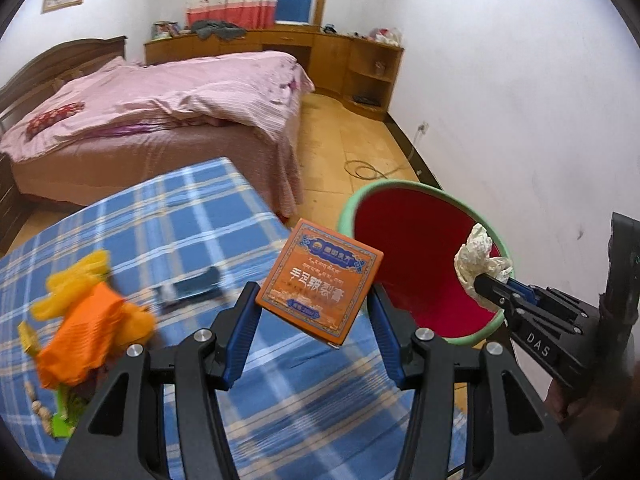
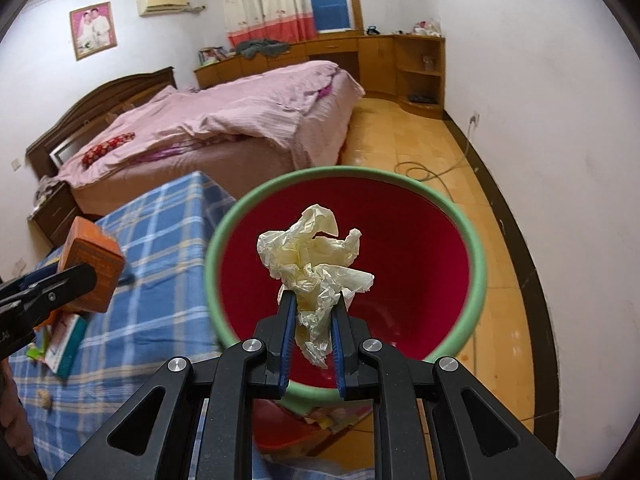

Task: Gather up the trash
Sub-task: 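Carry the plastic bag and orange box over the red bucket with both tools, then open both tools to drop the bag and box into the bucket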

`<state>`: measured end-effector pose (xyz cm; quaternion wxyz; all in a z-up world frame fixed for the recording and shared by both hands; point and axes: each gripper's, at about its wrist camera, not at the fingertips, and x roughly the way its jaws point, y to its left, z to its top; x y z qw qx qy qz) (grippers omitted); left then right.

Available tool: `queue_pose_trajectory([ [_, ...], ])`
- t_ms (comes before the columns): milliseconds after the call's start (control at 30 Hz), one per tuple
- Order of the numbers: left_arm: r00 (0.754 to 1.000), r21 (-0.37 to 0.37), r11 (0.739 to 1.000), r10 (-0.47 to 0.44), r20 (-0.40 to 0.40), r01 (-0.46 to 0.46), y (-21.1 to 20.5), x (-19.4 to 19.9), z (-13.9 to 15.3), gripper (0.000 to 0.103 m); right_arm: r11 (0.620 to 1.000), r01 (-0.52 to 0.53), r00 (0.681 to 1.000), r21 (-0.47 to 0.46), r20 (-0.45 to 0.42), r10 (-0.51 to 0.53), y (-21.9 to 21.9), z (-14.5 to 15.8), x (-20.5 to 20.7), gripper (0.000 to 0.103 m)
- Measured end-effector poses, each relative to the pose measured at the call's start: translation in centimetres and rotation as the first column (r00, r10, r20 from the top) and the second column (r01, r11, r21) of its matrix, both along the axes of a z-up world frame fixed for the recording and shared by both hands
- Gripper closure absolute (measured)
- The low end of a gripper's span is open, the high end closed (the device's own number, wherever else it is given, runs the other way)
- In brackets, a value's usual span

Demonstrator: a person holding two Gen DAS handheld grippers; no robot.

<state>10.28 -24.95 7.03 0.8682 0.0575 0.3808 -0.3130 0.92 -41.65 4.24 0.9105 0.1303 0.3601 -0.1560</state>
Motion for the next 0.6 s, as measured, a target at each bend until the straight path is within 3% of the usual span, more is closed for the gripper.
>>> queue_pose_trajectory([
  [333, 0.995, 0.043, 0.996, -0.082, -0.048, 0.084, -6.1, 1.9, -2.2, 0.048, 0.998, 0.017, 0.999, 0.055, -0.038, -0.015, -3.1, -2.1, 0.7, 0.085],
  [600, 0.989, 0.067, 0.987, -0.144, -0.040, 0.147, -9.2, 2.4, -2.9, 0.045, 0.995, 0.020, 0.999, 0.095, -0.031, -0.017, -4.8, -2.3, 1.1, 0.081],
])
